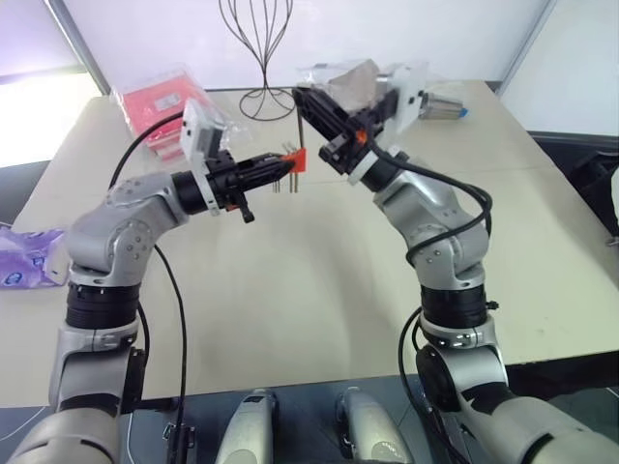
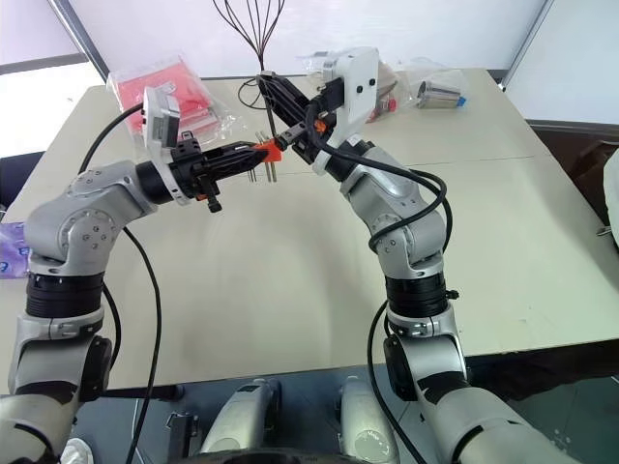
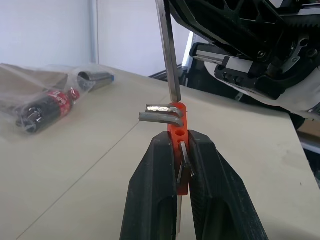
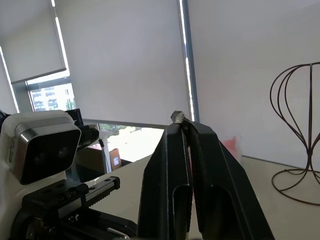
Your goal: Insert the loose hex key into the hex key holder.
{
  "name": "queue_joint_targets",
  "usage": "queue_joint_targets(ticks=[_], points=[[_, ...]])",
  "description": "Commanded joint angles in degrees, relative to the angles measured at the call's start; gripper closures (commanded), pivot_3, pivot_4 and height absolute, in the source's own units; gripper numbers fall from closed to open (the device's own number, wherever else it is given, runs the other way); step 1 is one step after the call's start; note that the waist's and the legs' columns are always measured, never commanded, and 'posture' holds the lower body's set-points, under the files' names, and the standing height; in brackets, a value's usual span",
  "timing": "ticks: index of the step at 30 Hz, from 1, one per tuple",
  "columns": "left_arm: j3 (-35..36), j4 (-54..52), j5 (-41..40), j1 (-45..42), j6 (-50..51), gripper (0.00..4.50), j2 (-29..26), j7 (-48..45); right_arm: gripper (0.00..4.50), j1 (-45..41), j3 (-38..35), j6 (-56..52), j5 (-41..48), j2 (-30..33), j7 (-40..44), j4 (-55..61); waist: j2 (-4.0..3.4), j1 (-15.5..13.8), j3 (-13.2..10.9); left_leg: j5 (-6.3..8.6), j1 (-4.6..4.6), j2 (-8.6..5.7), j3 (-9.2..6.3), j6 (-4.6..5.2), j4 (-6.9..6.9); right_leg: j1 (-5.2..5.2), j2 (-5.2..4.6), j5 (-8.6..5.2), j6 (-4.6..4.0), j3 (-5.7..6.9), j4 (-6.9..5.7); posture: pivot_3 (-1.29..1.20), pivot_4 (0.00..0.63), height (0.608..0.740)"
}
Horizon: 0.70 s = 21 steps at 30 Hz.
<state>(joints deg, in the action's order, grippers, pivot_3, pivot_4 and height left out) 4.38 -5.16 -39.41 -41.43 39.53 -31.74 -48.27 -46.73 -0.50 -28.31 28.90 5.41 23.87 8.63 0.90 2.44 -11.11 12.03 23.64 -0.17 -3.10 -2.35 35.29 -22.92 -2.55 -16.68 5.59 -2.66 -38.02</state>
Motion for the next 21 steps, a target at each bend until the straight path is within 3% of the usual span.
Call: queue_joint_targets(ticks=[1,21], points=[[2.3,-1.5,-0.9,-2.4,-0.5,4.5,-0.4,0.2,4.44,-0.8,-0.1,1.1,0.2,-0.2,0.2,1.2,0.0,0.0,0.0,0.0,0.0,0.0,0.0,0.0,0.0,0.0,0.0,0.0,0.0,0.0,0.0,0.0,0.15,0.74],[2.4,-0.9,-0.5,-2.8,-0.5,4.5,0.2,0.3,4.44,0.0,0.5,0.7,0.2,0.2,0.5,2.4,0.0,0.0,0.0,0.0,0.0,0.0,0.0,0.0,-0.02,-0.01,0.0,0.0,0.0,0.0,0.01,0.0,0.15,0.74]])
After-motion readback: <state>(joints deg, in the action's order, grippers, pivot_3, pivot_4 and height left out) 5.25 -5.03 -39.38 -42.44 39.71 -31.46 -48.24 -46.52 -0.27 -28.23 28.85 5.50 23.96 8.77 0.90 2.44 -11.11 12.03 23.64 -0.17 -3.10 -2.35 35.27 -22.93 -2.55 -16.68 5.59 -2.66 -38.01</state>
